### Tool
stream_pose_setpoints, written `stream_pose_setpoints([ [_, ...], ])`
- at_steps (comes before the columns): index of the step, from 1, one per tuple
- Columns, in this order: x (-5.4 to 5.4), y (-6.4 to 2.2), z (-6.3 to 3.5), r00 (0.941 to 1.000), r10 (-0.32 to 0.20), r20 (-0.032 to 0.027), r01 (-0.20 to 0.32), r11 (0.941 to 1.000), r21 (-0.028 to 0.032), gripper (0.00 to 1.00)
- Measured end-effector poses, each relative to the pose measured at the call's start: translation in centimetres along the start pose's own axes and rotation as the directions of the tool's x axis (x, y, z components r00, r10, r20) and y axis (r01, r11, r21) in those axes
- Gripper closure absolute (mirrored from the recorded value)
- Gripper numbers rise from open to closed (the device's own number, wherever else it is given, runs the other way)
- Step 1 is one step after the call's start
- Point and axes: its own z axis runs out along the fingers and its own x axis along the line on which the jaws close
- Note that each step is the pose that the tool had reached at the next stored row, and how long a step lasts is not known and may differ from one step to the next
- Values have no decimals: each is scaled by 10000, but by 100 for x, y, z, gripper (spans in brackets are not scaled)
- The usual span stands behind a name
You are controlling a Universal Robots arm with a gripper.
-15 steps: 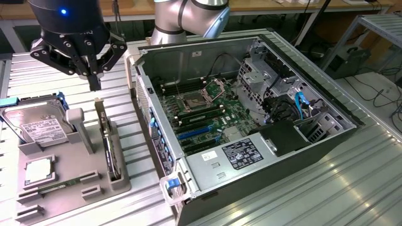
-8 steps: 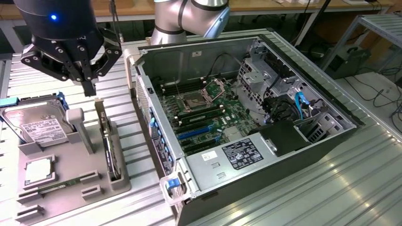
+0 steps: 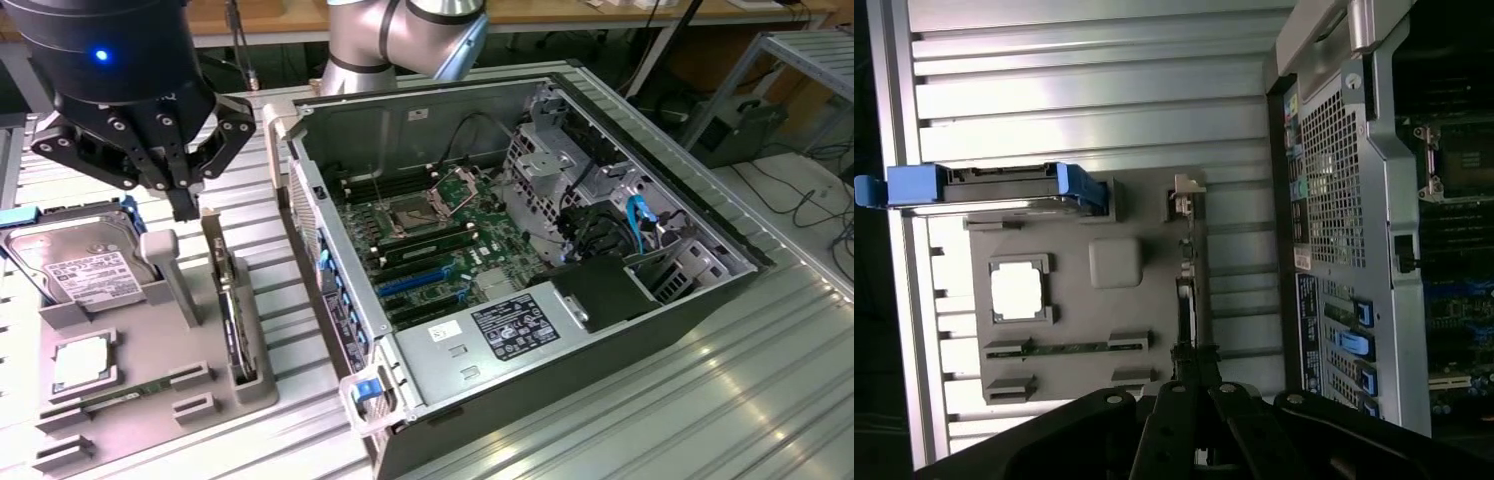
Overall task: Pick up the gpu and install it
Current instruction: 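Reach for the gpu, then pick up the gpu and move the gpu toward the slot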
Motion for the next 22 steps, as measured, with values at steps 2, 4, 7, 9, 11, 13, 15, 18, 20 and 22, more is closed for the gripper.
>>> stream_pose_setpoints([
  [2,10,-31,0,10000,0,1,0,10000,-1,89],
  [4,17,-61,0,10000,0,1,0,10000,-1,89],
  [7,17,-64,0,10000,1,1,-1,10000,0,89],
  [9,17,-64,0,10000,0,1,0,10000,0,89],
  [11,17,-65,0,10000,0,1,0,10000,0,89],
  [13,17,-65,0,10000,0,1,0,10000,0,89],
  [15,17,-65,0,10000,0,1,0,10000,-1,89],
  [18,17,-65,0,10000,0,1,0,10000,0,89],
  [20,17,-65,0,10000,0,1,0,10000,-1,88],
  [22,17,-65,0,10000,0,0,0,10000,0,76],
])
